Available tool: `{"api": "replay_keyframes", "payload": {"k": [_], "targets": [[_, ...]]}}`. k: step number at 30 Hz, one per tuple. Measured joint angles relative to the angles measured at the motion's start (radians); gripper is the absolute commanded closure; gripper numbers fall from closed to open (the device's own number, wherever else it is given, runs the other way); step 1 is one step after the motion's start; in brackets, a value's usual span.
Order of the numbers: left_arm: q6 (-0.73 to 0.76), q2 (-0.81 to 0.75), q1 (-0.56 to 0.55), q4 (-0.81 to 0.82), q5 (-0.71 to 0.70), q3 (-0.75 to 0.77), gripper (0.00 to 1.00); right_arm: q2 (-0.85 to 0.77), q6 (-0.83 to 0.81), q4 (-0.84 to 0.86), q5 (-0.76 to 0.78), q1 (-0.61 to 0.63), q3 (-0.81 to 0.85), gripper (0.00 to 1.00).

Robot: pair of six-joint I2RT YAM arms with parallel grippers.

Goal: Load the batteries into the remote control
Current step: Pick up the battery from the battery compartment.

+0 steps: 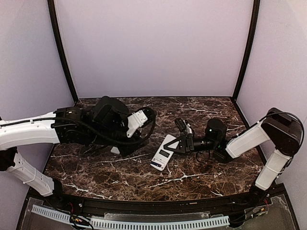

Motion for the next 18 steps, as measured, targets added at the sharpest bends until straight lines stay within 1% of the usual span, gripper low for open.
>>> {"api": "replay_keyframes", "payload": {"k": [1,2,4,11,18], "targets": [[-0.029,0.0,0.0,0.019,0.013,-0.012,0.66,-0.005,0.0,0.001,0.006,-0.001,-0.001,1.0],[-0.054,0.002,0.0,0.033,0.028,-0.022,0.7,-0.011,0.001,0.0,0.013,-0.002,-0.003,1.0],[-0.105,0.012,0.0,0.06,0.058,-0.035,0.74,-0.023,0.0,-0.006,0.026,-0.004,-0.005,1.0],[-0.218,0.087,0.0,0.113,0.125,-0.035,0.77,-0.073,-0.008,-0.058,0.068,-0.006,-0.005,1.0],[-0.269,0.117,0.0,0.112,0.132,-0.035,0.79,-0.092,-0.008,-0.108,0.097,-0.018,-0.013,1.0]]}}
